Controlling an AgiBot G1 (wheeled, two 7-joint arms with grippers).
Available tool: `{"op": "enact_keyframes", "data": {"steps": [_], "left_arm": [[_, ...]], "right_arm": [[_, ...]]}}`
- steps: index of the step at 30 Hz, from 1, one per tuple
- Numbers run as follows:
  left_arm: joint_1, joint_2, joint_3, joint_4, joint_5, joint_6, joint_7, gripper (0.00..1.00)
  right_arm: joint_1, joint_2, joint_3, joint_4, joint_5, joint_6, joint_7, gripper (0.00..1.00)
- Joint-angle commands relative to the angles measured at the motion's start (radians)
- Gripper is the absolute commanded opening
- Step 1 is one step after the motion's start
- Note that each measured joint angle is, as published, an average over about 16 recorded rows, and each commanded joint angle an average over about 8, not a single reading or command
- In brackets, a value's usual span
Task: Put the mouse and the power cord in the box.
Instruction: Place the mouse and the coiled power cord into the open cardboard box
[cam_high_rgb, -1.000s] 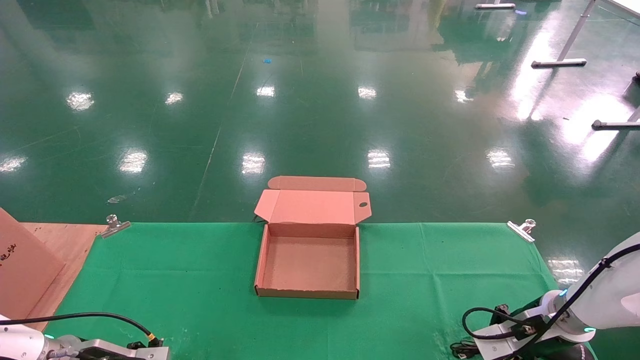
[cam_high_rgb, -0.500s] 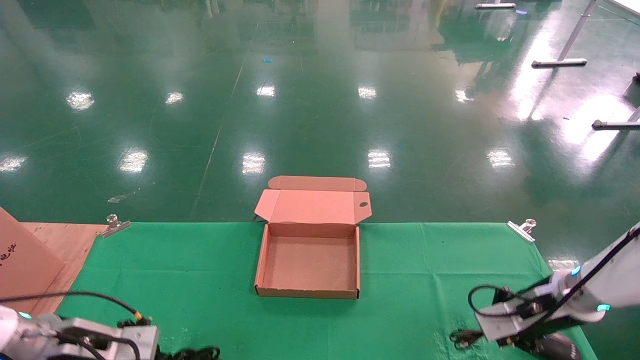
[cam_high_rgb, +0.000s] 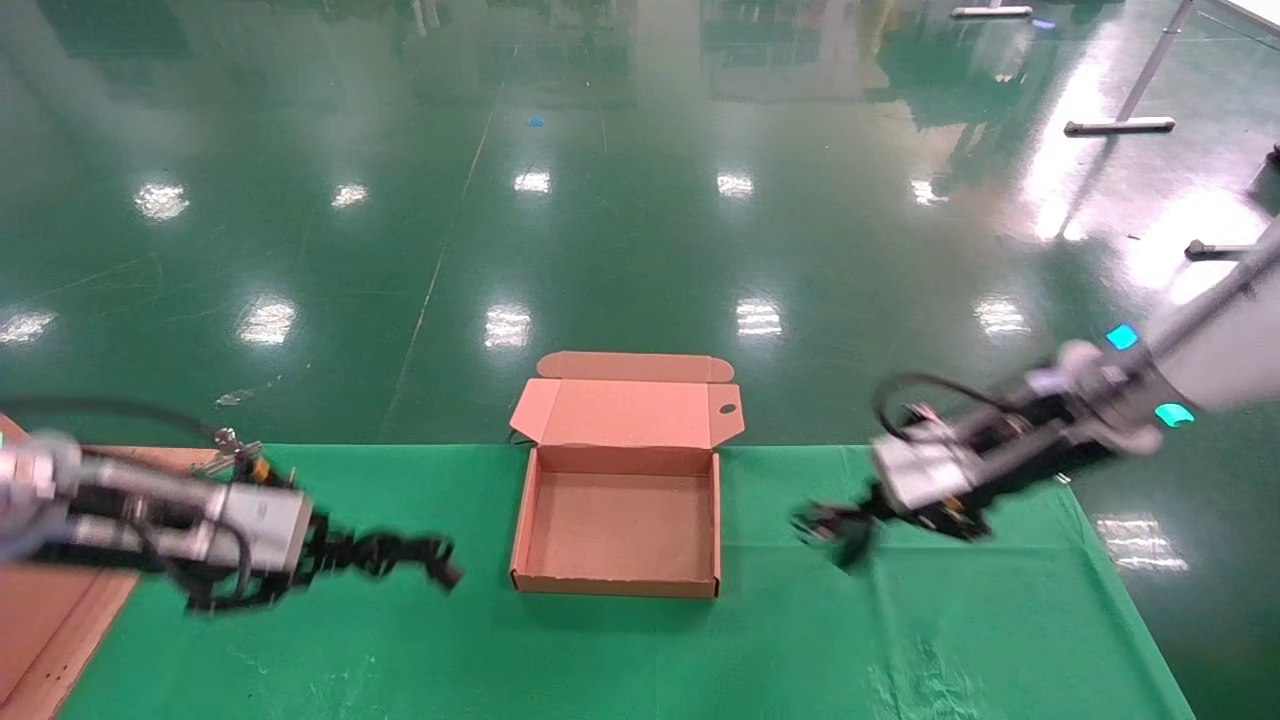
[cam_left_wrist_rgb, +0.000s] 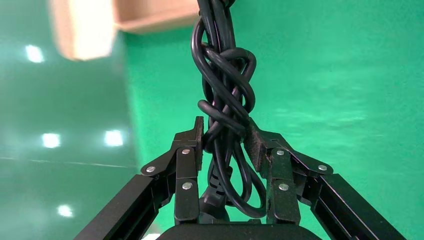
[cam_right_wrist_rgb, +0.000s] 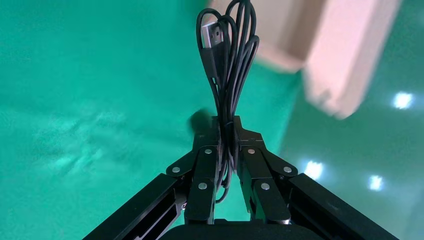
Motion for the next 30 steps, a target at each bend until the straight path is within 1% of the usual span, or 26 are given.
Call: {"op": "enact_keyframes", "data": {"steps": [1, 4, 7, 12, 17, 21, 24, 27, 30], "left_arm": [[-0.048, 0.02, -0.003, 0.008, 0.005, 0.012, 0.011, 0.0], [-0.126, 0.085, -0.008, 0.11, 0.004, -0.005, 0.076, 0.0], [-0.203, 0.15, -0.015, 0.237, 0.002, -0.039, 0.159, 0.0], [-0.312, 0.241, -0.021, 0.446, 0.007, -0.104, 0.301, 0.0], [-0.372, 0.305, -0.021, 0.605, 0.004, -0.127, 0.408, 0.0], [-0.388, 0.346, -0.026, 0.7, -0.013, -0.125, 0.482, 0.0], [-0.373, 0.373, -0.044, 0.745, -0.044, -0.15, 0.558, 0.0], [-0.325, 0.404, -0.07, 0.771, -0.084, -0.215, 0.648, 0.0], [-0.259, 0.441, -0.088, 0.788, -0.108, -0.317, 0.732, 0.0]], "right_arm": [[0.029, -0.026, 0.007, 0.028, 0.009, -0.021, 0.033, 0.0], [0.052, -0.08, 0.006, 0.076, 0.012, 0.003, 0.101, 0.0], [0.061, -0.115, -0.005, 0.138, 0.015, 0.041, 0.166, 0.0], [0.058, -0.129, -0.053, 0.247, 0.04, 0.112, 0.264, 0.0], [0.054, -0.128, -0.12, 0.308, 0.077, 0.173, 0.332, 0.0], [0.058, -0.125, -0.166, 0.314, 0.105, 0.212, 0.358, 0.0], [0.069, -0.12, -0.192, 0.295, 0.121, 0.223, 0.362, 0.0], [0.086, -0.112, -0.208, 0.255, 0.137, 0.212, 0.35, 0.0], [0.106, -0.1, -0.213, 0.203, 0.154, 0.183, 0.321, 0.0]]}}
